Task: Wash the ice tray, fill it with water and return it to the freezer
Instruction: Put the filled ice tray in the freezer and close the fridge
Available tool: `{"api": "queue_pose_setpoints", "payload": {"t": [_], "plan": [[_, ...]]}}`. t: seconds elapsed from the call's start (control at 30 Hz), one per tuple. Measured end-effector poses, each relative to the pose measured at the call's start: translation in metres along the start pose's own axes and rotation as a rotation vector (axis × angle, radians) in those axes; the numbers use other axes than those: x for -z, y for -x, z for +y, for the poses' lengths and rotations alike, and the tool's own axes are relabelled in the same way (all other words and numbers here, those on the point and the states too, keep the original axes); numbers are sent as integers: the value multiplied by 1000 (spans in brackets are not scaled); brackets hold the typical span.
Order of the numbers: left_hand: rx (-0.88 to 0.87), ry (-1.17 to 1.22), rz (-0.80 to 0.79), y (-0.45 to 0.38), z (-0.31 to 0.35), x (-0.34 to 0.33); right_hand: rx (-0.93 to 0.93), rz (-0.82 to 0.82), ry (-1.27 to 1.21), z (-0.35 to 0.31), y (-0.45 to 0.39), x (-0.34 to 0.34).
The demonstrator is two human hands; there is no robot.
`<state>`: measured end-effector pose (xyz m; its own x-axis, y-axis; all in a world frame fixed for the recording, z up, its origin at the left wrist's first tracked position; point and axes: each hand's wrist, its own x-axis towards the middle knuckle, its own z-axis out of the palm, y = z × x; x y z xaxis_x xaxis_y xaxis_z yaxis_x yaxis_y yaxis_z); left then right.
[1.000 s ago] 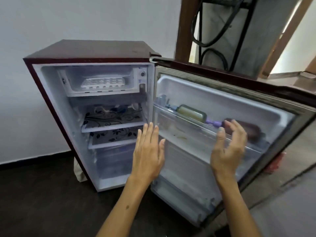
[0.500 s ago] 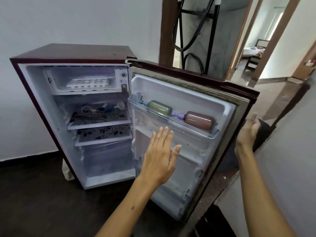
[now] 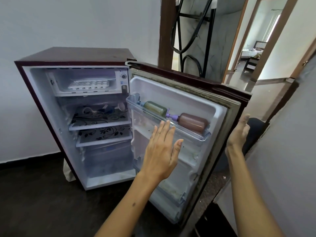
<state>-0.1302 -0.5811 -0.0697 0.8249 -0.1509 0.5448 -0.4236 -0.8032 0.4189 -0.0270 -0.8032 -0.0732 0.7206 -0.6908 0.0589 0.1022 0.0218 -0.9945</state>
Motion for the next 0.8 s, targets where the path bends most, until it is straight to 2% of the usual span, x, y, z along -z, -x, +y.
{"api": "queue_pose_setpoints", "payload": {"t": [0.3,0.47,0.67,0.8], "plan": [[6,-16,86,23,2,11,145,84,-7,2,70,13],[12,-16,199,23,2,36,196,14,-98,8,119,7],[76,-33,355,37,-7,73,373,20,-108,13,156,-15],[107,-65,458,45,-15,101,372,-59,-121,16,175,-35]]}}
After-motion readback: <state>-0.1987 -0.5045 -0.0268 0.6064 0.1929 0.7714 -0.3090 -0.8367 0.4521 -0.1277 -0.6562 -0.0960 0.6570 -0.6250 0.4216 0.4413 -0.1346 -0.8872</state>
